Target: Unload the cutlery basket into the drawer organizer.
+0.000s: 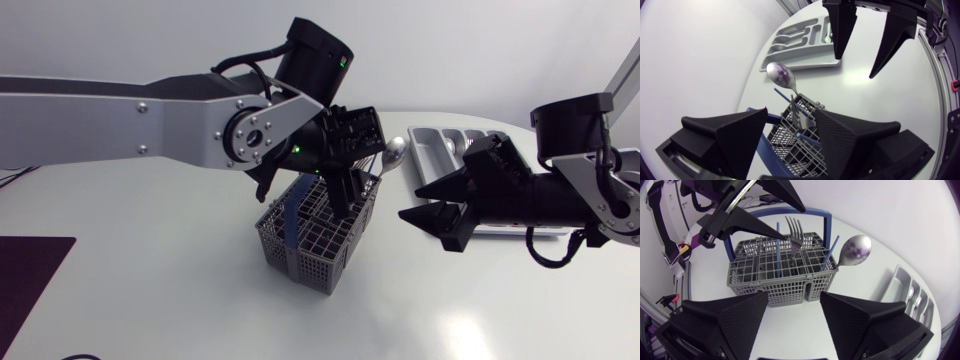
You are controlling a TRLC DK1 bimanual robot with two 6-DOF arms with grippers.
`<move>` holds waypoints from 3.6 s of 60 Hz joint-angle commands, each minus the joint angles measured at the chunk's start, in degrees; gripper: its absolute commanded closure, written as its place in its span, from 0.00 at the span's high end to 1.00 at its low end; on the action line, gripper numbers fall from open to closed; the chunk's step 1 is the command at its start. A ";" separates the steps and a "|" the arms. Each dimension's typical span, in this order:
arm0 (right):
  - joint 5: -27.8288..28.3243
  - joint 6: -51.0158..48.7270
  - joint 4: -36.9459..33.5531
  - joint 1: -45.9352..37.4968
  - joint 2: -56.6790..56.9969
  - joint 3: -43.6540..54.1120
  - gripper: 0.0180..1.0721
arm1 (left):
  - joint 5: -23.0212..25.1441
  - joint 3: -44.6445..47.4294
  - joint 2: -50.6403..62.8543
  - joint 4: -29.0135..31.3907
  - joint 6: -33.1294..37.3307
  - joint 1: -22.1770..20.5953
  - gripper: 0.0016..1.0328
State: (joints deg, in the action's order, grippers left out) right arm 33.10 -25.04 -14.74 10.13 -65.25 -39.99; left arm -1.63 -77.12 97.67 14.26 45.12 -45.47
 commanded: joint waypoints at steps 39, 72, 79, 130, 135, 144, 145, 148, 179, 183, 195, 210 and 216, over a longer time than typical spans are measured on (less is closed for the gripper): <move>-2.16 2.27 4.11 3.40 -4.27 1.14 0.72 | -0.31 -4.18 3.41 2.44 1.63 -0.93 0.07; -2.34 2.36 4.28 4.02 -4.88 0.96 0.72 | 2.60 -4.35 -1.60 4.81 -1.00 -1.02 0.04; -2.78 2.45 4.28 4.63 -4.79 0.88 0.72 | 2.68 -4.09 -2.75 4.72 -1.44 -1.11 0.04; -2.96 1.31 7.89 8.85 -12.27 -1.76 0.72 | 7.25 -0.49 -7.93 5.43 11.13 -1.99 0.04; -2.96 1.39 8.15 9.21 -12.62 -1.76 0.72 | 8.48 -0.92 -8.11 6.04 11.57 -1.81 0.04; -2.96 1.31 8.59 9.29 -12.79 -1.85 0.72 | 10.86 -1.89 -8.81 8.41 13.32 -1.72 0.04; -2.96 1.22 8.68 9.29 -12.79 -1.85 0.72 | 10.94 -2.07 -8.81 8.68 13.59 -1.72 0.04; -2.96 1.22 8.68 9.29 -13.06 -1.94 0.72 | 11.21 -2.51 -8.81 9.56 14.03 -1.64 0.04; -2.87 1.39 8.77 10.52 -12.88 -1.94 0.72 | 11.30 -6.99 -8.99 15.18 18.33 -2.25 0.04; -2.87 1.57 8.77 10.70 -12.71 -2.02 0.72 | 11.21 -7.16 -9.25 15.45 18.33 -2.43 0.04; -3.22 1.83 8.77 11.40 -12.18 -1.41 0.72 | 10.86 -7.78 -10.39 15.88 18.33 -2.69 0.04; -4.27 2.63 8.77 12.11 -9.54 -0.09 0.72 | 9.19 -8.75 -11.10 15.97 15.70 -2.87 0.04; -4.63 2.80 8.77 12.11 -8.57 0.35 0.72 | 8.22 -9.54 -11.18 15.97 13.94 -3.22 0.04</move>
State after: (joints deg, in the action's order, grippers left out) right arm 28.84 -23.53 -6.15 21.71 -75.02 -40.88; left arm 7.03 -84.01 87.68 30.17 60.58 -48.05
